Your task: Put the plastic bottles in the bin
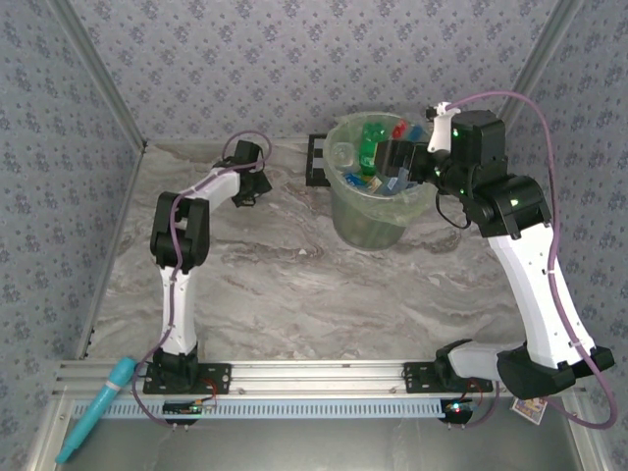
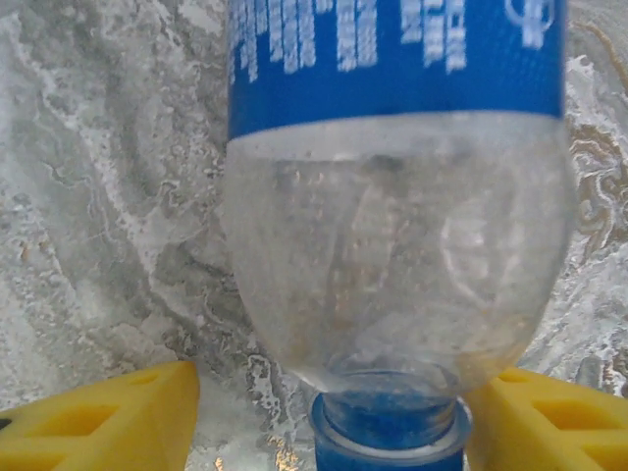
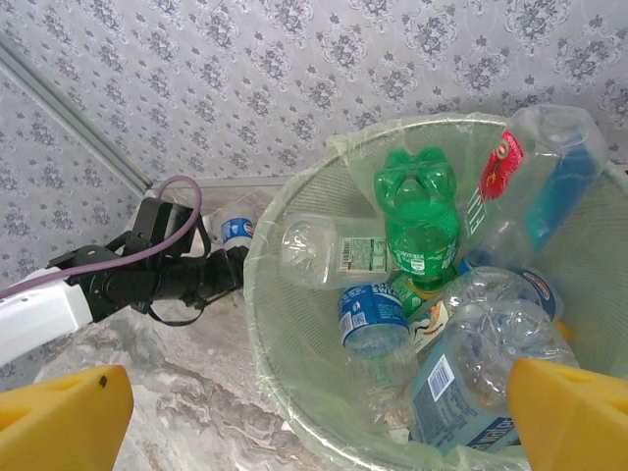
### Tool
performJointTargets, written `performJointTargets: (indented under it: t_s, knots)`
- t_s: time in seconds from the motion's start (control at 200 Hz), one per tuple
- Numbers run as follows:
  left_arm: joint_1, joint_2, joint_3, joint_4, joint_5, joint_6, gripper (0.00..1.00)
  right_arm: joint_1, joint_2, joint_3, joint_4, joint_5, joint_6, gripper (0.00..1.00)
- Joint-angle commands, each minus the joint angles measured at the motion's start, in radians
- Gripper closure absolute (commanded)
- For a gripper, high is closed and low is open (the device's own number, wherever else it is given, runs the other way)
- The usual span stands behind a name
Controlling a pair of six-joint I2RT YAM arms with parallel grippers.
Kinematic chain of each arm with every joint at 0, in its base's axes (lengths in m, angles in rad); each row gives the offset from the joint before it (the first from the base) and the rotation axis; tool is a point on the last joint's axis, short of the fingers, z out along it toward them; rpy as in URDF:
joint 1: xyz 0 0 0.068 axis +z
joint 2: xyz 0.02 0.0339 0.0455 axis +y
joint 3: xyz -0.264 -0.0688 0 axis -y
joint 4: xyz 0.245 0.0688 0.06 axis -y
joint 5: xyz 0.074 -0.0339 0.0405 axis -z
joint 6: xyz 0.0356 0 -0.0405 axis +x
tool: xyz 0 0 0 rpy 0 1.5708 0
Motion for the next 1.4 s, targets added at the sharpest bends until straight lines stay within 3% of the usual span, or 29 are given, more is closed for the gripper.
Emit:
performJointTargets:
  t_s: [0.0,0.1,0.2,0.295,0.515,1.005,1.394]
  knots:
    - [0.009,0.054,0.068,0.012,0.037,0.004,0.37,0.006,-0.007,-0.01,0.009,0.026,0.02,0.0]
    - [0.011,0.069,0.082,0.009,0.041,0.01,0.43,0.008,-0.006,-0.013,0.017,0.03,0.026,0.0]
    - [0.011,0.062,0.078,0.012,0.04,0.022,0.6,0.01,0.002,-0.011,0.02,0.031,0.028,0.0]
    - [0.009,0.04,0.056,0.028,0.031,0.037,0.69,0.012,0.007,-0.01,0.023,0.034,0.032,0.0]
    - [0.004,-0.062,-0.025,0.066,0.037,0.078,0.8,0.015,0.027,0.001,0.032,0.029,0.027,0.0]
    - [-0.088,-0.504,-0.262,0.068,-0.019,0.386,0.83,-0.046,0.028,0.019,0.044,-0.003,-0.016,0.0]
    - [-0.262,-0.749,-0.213,-0.006,-0.046,0.661,0.84,-0.101,0.006,-0.004,0.081,-0.048,0.004,0.0]
